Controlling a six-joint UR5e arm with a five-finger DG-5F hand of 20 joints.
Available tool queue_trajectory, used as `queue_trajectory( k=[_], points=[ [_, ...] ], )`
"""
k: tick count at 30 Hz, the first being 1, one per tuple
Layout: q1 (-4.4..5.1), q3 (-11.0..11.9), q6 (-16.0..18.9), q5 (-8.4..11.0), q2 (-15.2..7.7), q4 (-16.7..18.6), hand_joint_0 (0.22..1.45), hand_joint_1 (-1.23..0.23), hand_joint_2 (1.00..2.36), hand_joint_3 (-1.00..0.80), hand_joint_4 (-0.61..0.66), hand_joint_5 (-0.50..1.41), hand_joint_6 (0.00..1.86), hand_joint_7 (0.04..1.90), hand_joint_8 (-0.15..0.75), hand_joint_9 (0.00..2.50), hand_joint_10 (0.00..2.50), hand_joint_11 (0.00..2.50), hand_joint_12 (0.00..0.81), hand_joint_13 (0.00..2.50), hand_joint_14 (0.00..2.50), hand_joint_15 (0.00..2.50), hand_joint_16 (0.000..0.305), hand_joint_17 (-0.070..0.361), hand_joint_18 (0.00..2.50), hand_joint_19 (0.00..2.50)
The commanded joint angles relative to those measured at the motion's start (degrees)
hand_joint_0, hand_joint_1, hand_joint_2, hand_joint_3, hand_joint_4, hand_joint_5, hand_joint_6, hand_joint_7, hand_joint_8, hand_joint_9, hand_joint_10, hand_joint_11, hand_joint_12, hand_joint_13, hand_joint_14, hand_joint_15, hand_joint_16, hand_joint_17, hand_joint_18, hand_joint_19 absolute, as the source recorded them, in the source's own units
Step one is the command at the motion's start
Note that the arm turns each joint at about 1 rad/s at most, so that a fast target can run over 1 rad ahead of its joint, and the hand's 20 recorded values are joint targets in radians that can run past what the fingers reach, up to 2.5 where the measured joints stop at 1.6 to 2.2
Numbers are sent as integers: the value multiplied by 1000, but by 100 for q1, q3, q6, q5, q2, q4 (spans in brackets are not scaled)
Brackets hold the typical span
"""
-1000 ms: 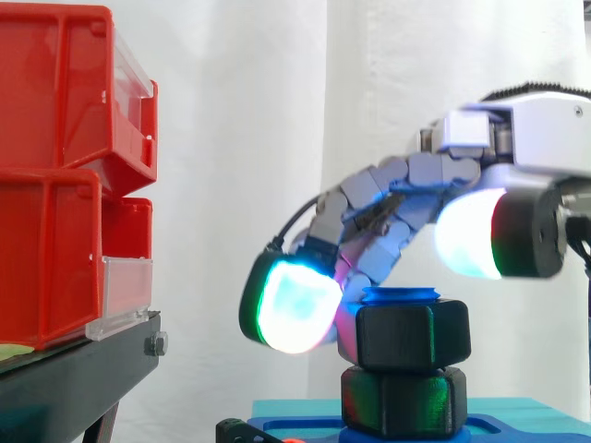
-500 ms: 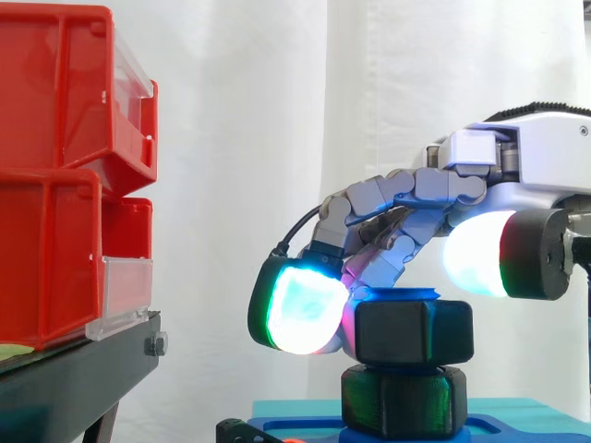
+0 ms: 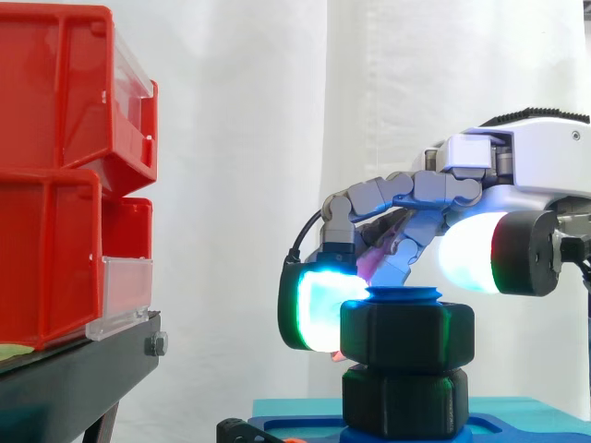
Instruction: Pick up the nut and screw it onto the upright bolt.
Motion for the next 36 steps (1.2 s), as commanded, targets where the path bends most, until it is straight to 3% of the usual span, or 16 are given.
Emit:
queue_trajectory(
  k=[1, 10, 12, 17, 19, 22, 26, 32, 36],
  points=[
    [-53, 6, -4, -60, 1, 24, 509, -228, 1000, -500, 163, 6, 502, 1510, 214, 969, 0, 0, 163, 804, 0, 0, 21, 47, 522, 180],
    [-185, 6, -4, -201, 1, 32, 525, -243, 1000, -500, 54, 67, 503, 1601, 230, 1255, 0, 0, 131, 972, 0, 0, 16, 36, 741, 240],
    [-211, 6, -4, -227, 1, 32, 531, -247, 1000, -500, 45, 64, 569, 1420, 224, 1427, 0, 0, 114, 1062, 1, 0, 13, 28, 813, 255],
    [-264, 85, -4, -262, 1, -3, 535, -255, 1000, -500, 52, 67, 595, 1342, 232, 1498, 2, 0, 109, 1105, 0, 0, 11, 24, 859, 273],
    [-281, 147, -4, -289, 1, -12, 536, -255, 1000, -500, 60, 79, 500, 1554, 230, 1467, 0, 1, 122, 1071, 0, 0, 12, 28, 813, 267],
    [-325, 305, -4, -394, 1, -117, 532, -252, 1000, -500, 69, 55, 504, 1542, 237, 1422, 0, 24, 124, 1032, 0, 0, 14, 31, 791, 257],
    [-387, 560, -21, -482, 1, -346, 529, -250, 1000, -500, 149, 25, 505, 1438, 242, 1367, 0, 14, 133, 999, 0, 0, 15, 34, 759, 263],
    [-387, 578, -30, -473, 1, -310, 525, -250, 1000, -500, 227, -27, 505, 1079, 229, 1265, 0, 0, 141, 949, 0, 0, 17, 39, 711, 263],
    [-352, 578, -30, -456, 1, -223, 521, -247, 1000, -500, 200, -57, 504, 882, 207, 1158, 0, 0, 145, 896, 0, 0, 19, 42, 677, 251]
  ],
)
